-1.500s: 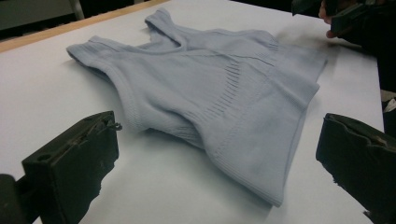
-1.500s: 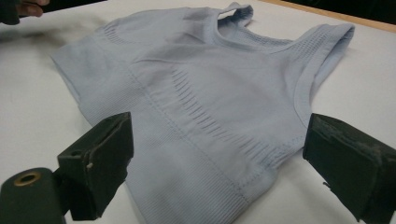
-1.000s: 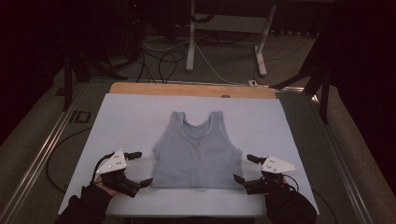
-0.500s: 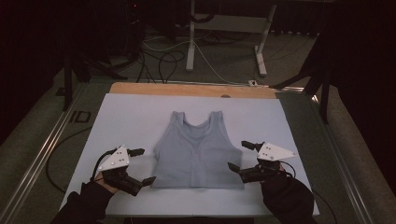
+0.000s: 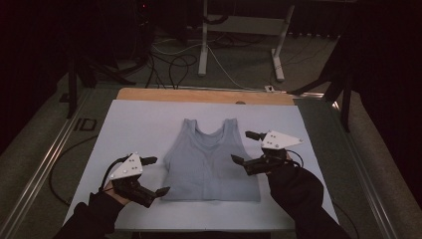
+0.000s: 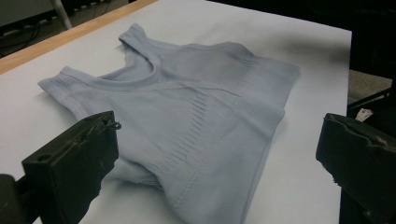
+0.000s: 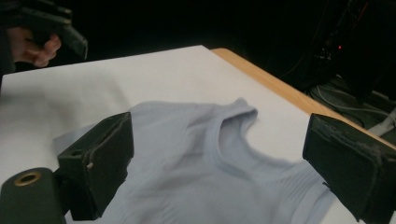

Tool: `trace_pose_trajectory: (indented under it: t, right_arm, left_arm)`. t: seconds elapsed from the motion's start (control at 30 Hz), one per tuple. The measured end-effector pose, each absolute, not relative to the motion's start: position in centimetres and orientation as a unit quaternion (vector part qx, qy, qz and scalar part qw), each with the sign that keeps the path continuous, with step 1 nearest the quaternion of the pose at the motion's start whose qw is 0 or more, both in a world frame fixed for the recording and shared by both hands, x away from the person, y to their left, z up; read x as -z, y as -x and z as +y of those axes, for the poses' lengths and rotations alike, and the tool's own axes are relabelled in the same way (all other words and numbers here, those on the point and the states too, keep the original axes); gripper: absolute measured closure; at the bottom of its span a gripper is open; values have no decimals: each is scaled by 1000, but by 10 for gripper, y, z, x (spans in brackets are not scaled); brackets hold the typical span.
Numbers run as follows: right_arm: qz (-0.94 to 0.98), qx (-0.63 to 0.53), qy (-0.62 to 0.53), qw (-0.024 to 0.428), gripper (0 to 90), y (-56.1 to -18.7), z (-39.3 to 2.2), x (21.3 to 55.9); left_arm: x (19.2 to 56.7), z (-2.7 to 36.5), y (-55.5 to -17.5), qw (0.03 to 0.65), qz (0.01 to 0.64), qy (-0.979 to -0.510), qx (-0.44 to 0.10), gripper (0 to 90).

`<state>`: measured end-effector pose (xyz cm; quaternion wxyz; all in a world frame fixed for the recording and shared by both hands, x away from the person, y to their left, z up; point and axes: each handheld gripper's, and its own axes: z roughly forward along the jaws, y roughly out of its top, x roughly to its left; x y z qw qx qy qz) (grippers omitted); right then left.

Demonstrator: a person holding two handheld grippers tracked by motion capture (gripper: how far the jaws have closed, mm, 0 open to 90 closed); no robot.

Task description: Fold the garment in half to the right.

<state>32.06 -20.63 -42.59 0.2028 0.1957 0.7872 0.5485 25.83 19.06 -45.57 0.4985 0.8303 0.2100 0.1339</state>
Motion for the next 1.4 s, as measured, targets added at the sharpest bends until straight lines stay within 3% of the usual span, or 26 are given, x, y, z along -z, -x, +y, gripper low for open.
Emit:
trace_pose_trajectory:
  t: [0.73, 1.4]
  right_arm:
    - [800, -544, -178, 181, 87, -374, -159, 409]
    - [814, -527, -184, 163, 87, -415, -120, 419]
  left_arm:
    - [447, 169, -256, 470, 249, -832, -156, 4]
    - [464, 150, -253, 411, 303, -838, -191, 5]
